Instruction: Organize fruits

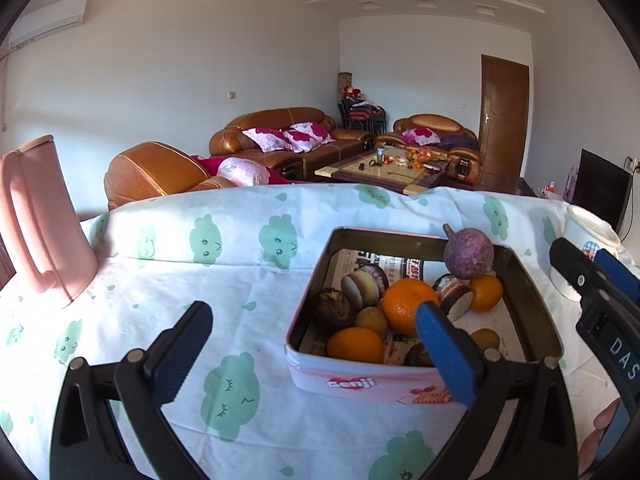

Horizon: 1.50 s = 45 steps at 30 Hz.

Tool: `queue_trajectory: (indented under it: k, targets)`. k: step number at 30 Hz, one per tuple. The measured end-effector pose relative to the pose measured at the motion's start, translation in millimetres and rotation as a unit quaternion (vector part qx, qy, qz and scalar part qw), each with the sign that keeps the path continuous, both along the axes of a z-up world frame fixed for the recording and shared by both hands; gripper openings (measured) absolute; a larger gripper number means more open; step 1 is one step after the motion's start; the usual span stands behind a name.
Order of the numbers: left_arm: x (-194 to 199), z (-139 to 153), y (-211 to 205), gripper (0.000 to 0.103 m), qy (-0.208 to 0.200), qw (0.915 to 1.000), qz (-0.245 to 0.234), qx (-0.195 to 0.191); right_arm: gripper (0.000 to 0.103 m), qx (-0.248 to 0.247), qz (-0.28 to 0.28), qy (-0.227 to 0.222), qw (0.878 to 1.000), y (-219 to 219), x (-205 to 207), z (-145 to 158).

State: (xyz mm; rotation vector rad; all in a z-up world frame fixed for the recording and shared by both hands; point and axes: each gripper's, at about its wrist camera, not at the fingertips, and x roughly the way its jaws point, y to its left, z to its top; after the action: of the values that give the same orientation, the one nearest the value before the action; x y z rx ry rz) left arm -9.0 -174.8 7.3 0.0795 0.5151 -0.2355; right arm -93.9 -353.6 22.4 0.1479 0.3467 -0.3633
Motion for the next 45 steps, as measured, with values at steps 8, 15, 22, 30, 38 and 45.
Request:
queue_trajectory:
  k: [8, 15, 22, 30, 38, 45]
  targets:
    - [-29, 7, 15, 0.103, -0.04, 0.9992, -0.002, -0.002, 0.071, -0.02, -0.007, -0.031, 0.999, 17, -28, 5]
    - [-41, 10, 22, 0.103, -0.054, 0.9985, -0.003, -0.007, 0.072, -0.038, -0.006, -0.048, 0.998, 31, -45, 9]
    - [-41, 9, 22, 0.103, -0.053, 0.9985, -0.003, -0.007, 0.072, -0.039, -0.002, -0.049, 0.998, 36, -50, 8]
    - [-41, 10, 22, 0.103, -0.053, 0.9986, -0.002, -0.007, 0.072, -0.033, -0.005, -0.048, 0.998, 33, -50, 8]
    - [-42, 9, 23, 0.103, -0.053, 0.9986, 0.0, -0.007, 0.072, -0.033, -0.006, -0.047, 0.998, 32, -51, 8]
    - [-42, 7, 26, 0.103, -0.049, 0.9988, 0.005, -0.008, 0.072, -0.032, -0.007, -0.046, 0.998, 32, -51, 7]
